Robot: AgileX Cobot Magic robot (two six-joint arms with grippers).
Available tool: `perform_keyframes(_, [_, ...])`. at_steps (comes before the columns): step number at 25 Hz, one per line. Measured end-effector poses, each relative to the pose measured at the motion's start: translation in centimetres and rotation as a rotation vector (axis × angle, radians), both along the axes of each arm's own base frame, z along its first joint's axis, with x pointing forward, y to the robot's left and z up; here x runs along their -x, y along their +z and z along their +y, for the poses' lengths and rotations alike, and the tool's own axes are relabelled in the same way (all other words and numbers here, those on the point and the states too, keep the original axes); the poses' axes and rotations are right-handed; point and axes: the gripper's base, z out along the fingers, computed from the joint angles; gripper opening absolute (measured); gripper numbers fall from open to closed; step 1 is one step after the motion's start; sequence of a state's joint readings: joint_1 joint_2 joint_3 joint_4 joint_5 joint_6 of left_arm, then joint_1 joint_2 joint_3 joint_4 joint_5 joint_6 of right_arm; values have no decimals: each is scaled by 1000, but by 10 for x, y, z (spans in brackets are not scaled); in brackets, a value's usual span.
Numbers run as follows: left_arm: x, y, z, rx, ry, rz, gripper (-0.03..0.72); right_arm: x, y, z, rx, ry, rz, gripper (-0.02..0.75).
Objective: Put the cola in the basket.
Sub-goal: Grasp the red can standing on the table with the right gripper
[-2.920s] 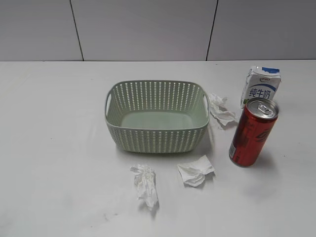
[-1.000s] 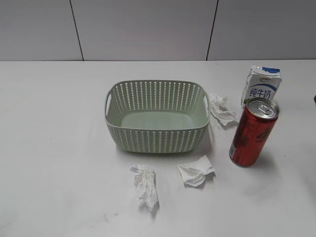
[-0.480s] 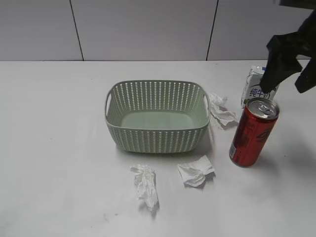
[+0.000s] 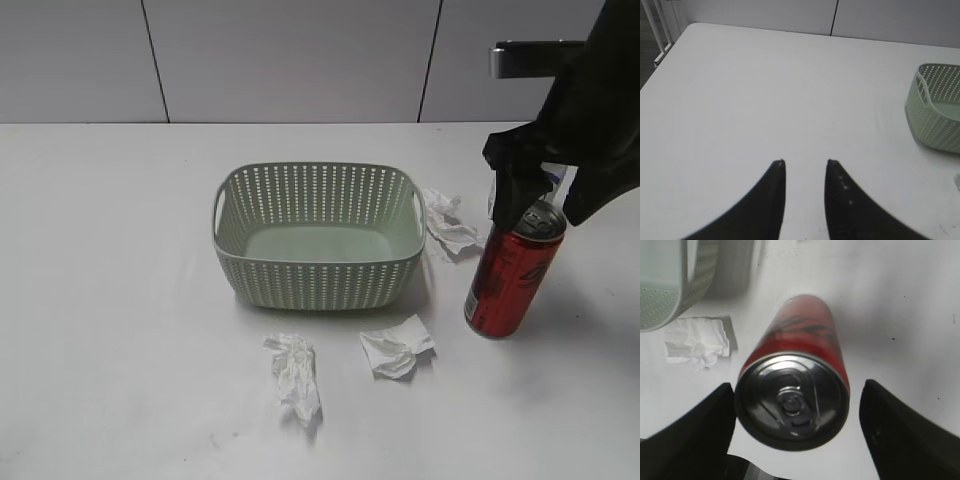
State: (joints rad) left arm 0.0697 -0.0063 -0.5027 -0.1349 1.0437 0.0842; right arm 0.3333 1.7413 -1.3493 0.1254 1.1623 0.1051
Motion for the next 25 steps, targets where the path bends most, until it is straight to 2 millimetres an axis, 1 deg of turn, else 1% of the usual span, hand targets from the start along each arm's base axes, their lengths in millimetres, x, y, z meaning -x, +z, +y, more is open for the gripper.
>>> perform_keyframes(6, [0,0,0,0,0,0,217,-9,-26,3,20,-5,64,581])
perform_keyframes(10, [0,0,0,0,0,0,217,-11,-35,5,17,-10,90,581])
perform_keyframes(12, [0,0,0,0,0,0,217,-12,-37,6,16,-16,97,572])
perform_keyframes(15, [0,0,0,0,0,0,217,-12,-37,6,16,-29,97,531])
perform_keyframes(22, [0,0,0,0,0,0,217,-12,-35,5,22,-30,105,531])
perform_keyframes(25, [0,0,0,0,0,0,217,-16,-27,6,21,-17,92,526])
